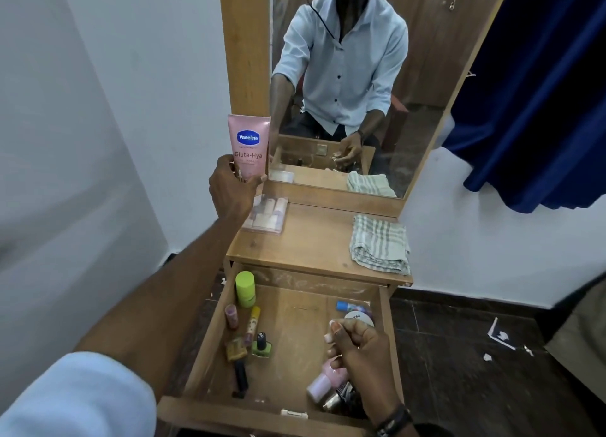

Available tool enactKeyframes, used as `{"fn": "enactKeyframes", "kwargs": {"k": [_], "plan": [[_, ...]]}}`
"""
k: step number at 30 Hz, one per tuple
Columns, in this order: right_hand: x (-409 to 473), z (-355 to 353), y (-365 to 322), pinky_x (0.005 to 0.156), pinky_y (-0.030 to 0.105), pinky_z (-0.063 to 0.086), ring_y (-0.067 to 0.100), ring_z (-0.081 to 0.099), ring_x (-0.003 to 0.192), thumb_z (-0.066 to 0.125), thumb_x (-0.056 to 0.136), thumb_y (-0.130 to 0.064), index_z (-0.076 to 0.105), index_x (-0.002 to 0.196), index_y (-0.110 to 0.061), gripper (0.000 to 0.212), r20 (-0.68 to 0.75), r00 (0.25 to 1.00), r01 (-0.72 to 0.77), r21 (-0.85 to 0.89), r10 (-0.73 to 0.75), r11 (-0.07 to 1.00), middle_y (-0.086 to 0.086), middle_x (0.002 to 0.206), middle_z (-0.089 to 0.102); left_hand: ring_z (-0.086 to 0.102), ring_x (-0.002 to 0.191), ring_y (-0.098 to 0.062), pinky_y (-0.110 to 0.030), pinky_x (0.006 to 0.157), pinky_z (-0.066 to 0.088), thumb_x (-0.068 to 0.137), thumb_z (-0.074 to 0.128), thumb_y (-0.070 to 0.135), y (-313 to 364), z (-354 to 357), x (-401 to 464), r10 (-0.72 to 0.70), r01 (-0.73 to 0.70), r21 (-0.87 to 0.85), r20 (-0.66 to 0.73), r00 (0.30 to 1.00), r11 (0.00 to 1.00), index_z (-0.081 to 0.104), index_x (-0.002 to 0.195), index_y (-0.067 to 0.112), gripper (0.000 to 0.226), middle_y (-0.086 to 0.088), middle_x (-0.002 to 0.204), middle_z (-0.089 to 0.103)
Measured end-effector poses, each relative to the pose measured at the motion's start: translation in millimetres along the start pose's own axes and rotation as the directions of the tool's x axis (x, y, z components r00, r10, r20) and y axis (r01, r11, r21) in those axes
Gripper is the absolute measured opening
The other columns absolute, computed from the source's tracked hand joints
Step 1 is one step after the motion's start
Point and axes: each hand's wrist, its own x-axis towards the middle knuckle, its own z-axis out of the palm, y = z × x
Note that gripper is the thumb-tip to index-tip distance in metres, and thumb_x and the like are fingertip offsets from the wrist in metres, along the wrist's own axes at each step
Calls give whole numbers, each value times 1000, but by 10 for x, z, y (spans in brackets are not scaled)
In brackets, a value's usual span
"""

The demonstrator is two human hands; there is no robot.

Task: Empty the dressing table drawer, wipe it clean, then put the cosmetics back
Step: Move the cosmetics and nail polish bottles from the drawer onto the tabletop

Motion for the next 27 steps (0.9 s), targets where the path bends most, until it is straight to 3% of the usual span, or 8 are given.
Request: {"fn": "enactKeyframes", "kwargs": {"k": [15, 27], "plan": [[-52, 7, 4, 42, 20, 46, 12, 58, 48, 59, 92, 0, 65, 91, 6, 8, 34, 999, 23, 44, -25, 999, 11, 65, 68, 63, 115, -28, -46, 103, 49, 81, 80, 21, -214, 2, 32, 17, -15, -42, 47, 999, 999, 49, 132, 12, 60, -7, 133, 61], [-70, -24, 33, 43, 23, 47, 14, 59, 50, 60, 91, 1, 66, 90, 3, 6, 29, 996, 78, -2, -78, 997, 14, 68, 68, 60, 119, -29, -46, 104, 47, 77, 83, 28, -317, -15, 42, 4, -4, -6, 104, 995, 1000, 41, 141, 13, 78, -8, 139, 58]]}}
